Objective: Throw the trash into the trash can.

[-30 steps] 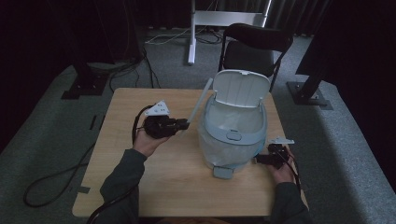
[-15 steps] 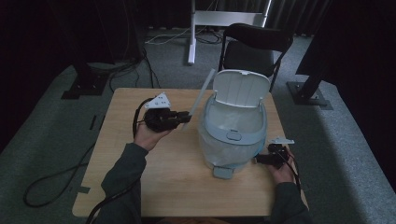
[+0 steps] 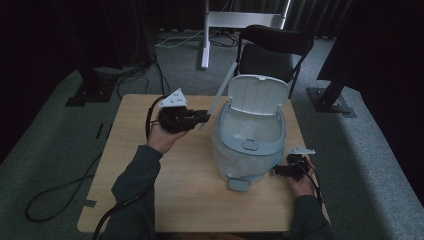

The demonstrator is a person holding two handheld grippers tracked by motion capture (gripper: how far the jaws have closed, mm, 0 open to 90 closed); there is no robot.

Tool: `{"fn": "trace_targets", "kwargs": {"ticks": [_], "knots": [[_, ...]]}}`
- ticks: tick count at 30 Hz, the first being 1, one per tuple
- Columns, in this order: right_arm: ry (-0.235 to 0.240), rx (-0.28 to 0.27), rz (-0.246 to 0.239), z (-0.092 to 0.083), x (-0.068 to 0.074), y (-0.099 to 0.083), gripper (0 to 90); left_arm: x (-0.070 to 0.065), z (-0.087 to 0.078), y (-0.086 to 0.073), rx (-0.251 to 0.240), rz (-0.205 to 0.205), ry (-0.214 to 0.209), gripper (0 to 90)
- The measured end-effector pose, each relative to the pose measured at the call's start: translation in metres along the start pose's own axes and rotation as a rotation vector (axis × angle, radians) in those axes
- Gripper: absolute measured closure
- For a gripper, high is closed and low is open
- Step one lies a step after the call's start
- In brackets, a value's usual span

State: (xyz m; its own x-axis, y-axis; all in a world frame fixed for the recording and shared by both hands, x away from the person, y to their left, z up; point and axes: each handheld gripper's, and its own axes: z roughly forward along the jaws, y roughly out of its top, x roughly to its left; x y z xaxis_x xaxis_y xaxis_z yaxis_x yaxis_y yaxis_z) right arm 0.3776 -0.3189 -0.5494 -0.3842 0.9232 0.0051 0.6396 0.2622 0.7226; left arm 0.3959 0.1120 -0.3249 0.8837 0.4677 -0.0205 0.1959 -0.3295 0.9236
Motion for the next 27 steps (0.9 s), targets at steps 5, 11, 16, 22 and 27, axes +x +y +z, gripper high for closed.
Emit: {"fn": "trace_targets", "kwargs": {"ticks": [5,11,16,22,27], "knots": [[0.0,0.0,0.0,0.0,0.0,0.0,11.6,-0.002,0.001,0.008,-0.013,0.01,-0.004,79.2],[0.0,0.0,0.0,0.0,0.0,0.0,11.6,-0.006,0.004,0.019,-0.031,0.021,-0.023,79.2],[0.0,0.0,0.0,0.0,0.0,0.0,11.6,-0.01,0.009,0.026,-0.033,0.037,-0.038,79.2],[0.0,0.0,0.0,0.0,0.0,0.0,11.6,-0.012,0.015,0.031,-0.036,0.037,-0.056,79.2],[0.0,0.0,0.0,0.0,0.0,0.0,11.6,-0.014,0.019,0.035,-0.047,0.034,-0.068,79.2]]}}
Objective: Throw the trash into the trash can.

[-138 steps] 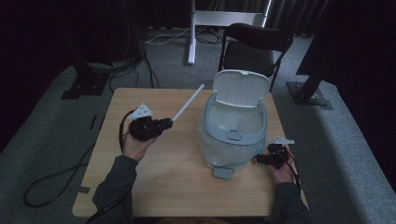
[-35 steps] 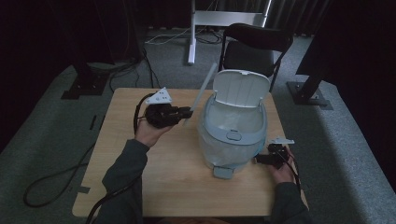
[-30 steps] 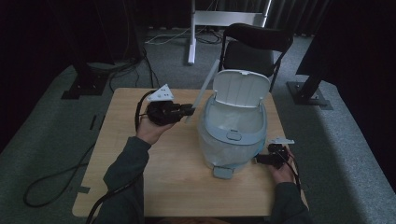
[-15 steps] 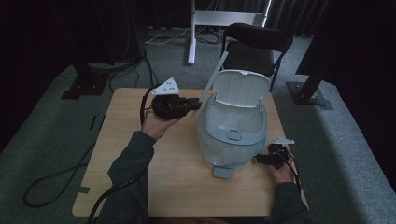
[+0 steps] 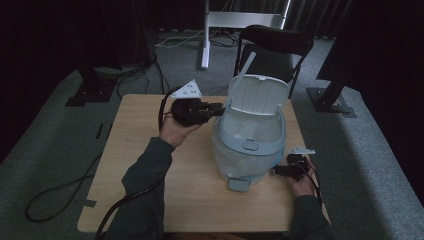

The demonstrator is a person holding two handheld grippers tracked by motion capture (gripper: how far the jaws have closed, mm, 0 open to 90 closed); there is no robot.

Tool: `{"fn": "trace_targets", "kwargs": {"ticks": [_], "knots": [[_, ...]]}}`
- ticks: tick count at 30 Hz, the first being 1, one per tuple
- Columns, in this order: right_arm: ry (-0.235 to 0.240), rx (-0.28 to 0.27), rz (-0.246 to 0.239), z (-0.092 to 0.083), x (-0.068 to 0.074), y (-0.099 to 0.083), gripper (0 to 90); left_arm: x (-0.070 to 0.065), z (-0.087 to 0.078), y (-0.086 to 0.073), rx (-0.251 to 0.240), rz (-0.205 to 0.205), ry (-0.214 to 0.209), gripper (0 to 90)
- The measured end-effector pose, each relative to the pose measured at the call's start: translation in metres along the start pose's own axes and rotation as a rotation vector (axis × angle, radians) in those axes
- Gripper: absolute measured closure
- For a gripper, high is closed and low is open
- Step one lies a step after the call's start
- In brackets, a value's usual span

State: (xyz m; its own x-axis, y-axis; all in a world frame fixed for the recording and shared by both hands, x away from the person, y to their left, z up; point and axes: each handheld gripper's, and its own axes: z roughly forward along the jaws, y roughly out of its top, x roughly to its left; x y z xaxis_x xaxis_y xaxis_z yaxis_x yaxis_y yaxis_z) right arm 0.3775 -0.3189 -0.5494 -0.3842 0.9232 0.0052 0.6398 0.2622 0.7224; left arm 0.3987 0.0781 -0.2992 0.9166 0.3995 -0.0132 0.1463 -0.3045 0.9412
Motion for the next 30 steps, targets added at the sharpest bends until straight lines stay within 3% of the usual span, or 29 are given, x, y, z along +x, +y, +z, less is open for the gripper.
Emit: {"fn": "trace_targets", "kwargs": {"ticks": [10,17,22,30], "knots": [[0.0,0.0,0.0,0.0,0.0,0.0,11.6,-0.006,0.013,0.013,-0.035,-0.003,-0.032,79.2],[0.0,0.0,0.0,0.0,0.0,0.0,11.6,-0.008,0.027,0.01,-0.015,-0.008,-0.05,78.8],[0.001,0.0,0.0,0.0,0.0,0.0,11.6,-0.004,0.034,0.005,0.009,-0.024,-0.028,69.9],[0.002,0.0,-0.001,0.0,0.0,0.0,11.6,0.007,0.028,0.001,-0.029,-0.05,0.037,63.9]]}}
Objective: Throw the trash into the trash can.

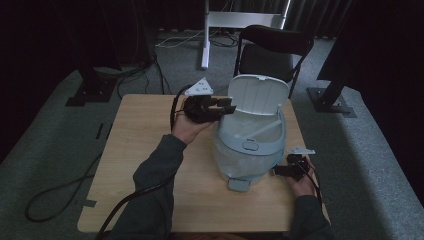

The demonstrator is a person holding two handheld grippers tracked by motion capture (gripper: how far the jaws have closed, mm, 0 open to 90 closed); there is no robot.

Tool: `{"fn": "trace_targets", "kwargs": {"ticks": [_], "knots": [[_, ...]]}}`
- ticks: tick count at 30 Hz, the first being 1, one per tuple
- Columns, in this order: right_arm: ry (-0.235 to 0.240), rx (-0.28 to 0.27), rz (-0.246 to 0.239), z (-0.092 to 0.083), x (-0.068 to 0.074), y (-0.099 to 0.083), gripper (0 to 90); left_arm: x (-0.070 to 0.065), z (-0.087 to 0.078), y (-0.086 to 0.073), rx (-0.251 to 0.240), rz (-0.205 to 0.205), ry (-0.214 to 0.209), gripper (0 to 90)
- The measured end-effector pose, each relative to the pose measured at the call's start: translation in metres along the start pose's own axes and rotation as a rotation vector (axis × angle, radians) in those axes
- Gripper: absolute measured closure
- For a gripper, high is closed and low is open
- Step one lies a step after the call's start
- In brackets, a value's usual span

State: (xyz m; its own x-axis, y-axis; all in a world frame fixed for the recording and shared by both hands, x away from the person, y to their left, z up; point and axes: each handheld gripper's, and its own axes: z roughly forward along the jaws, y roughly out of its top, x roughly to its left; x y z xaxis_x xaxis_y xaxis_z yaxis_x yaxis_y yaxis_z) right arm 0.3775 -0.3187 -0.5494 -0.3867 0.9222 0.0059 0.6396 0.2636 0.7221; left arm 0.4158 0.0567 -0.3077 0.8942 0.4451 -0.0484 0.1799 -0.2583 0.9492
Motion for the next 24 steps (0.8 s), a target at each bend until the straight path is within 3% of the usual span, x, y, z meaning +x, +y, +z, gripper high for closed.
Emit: {"fn": "trace_targets", "kwargs": {"ticks": [4,12,24], "knots": [[0.0,0.0,0.0,0.0,0.0,0.0,11.6,0.011,-0.009,-0.001,-0.028,-0.022,0.04,62.8],[0.0,0.0,0.0,0.0,0.0,0.0,11.6,0.021,-0.016,0.002,-0.055,-0.043,0.065,61.1],[0.003,0.0,-0.005,0.0,0.0,0.0,11.6,0.024,-0.016,0.005,-0.073,-0.053,0.071,58.8]]}}
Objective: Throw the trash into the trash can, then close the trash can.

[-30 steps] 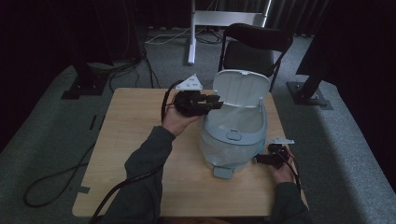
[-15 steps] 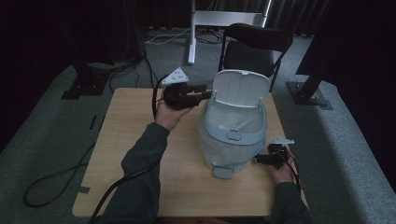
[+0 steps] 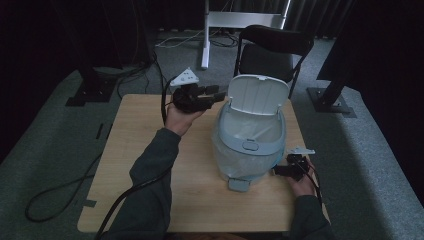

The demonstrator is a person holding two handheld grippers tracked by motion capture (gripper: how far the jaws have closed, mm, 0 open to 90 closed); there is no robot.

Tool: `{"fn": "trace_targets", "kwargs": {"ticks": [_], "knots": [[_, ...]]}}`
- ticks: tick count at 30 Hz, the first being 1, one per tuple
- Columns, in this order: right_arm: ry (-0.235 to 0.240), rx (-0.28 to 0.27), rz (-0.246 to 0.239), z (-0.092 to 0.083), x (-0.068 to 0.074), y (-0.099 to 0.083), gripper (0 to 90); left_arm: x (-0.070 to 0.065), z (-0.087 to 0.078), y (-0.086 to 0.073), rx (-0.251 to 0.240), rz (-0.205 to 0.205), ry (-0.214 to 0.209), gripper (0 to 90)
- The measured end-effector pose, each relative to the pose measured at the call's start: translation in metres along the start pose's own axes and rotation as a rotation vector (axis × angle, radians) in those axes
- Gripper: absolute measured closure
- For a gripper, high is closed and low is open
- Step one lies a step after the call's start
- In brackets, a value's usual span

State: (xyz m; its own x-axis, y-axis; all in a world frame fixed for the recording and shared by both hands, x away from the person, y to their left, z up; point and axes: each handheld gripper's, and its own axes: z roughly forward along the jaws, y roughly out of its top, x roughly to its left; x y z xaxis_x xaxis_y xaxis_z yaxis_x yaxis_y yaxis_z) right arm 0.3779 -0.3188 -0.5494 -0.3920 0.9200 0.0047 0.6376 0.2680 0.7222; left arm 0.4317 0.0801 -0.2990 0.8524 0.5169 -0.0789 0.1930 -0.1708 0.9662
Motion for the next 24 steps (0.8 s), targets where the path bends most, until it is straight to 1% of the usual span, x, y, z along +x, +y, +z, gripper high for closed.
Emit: {"fn": "trace_targets", "kwargs": {"ticks": [3,6,7,10,11,12,16,18,20,24], "knots": [[0.0,0.0,0.0,0.0,0.0,0.0,11.6,0.001,0.002,0.002,0.003,-0.002,-0.005,58.9],[0.0,0.0,0.0,0.0,0.0,0.0,11.6,0.001,0.003,0.002,0.011,0.0,-0.006,62.7],[0.0,0.0,0.0,0.0,0.0,0.0,11.6,0.001,0.003,0.002,0.012,0.0,-0.005,62.7],[0.0,0.0,0.0,0.0,0.0,0.0,11.6,0.002,0.002,0.002,0.008,-0.007,-0.002,66.2],[0.0,0.0,0.0,0.0,0.0,0.0,11.6,0.004,0.001,0.002,0.003,-0.015,0.004,66.2],[0.0,0.0,0.0,0.0,0.0,0.0,11.6,0.005,0.001,0.003,0.0,-0.02,0.01,69.5],[0.0,0.0,0.0,0.0,0.0,0.0,11.6,0.012,0.004,0.005,-0.009,-0.049,0.032,77.8],[0.0,0.0,0.0,0.0,0.0,0.0,11.6,0.014,0.006,0.007,-0.018,-0.064,0.029,81.9],[0.0,0.0,0.0,0.0,0.0,0.0,11.6,0.016,0.008,0.008,-0.019,-0.069,0.033,86.2],[0.0,0.0,0.0,0.0,0.0,0.0,11.6,0.016,0.015,0.011,-0.012,-0.073,0.053,88.6]]}}
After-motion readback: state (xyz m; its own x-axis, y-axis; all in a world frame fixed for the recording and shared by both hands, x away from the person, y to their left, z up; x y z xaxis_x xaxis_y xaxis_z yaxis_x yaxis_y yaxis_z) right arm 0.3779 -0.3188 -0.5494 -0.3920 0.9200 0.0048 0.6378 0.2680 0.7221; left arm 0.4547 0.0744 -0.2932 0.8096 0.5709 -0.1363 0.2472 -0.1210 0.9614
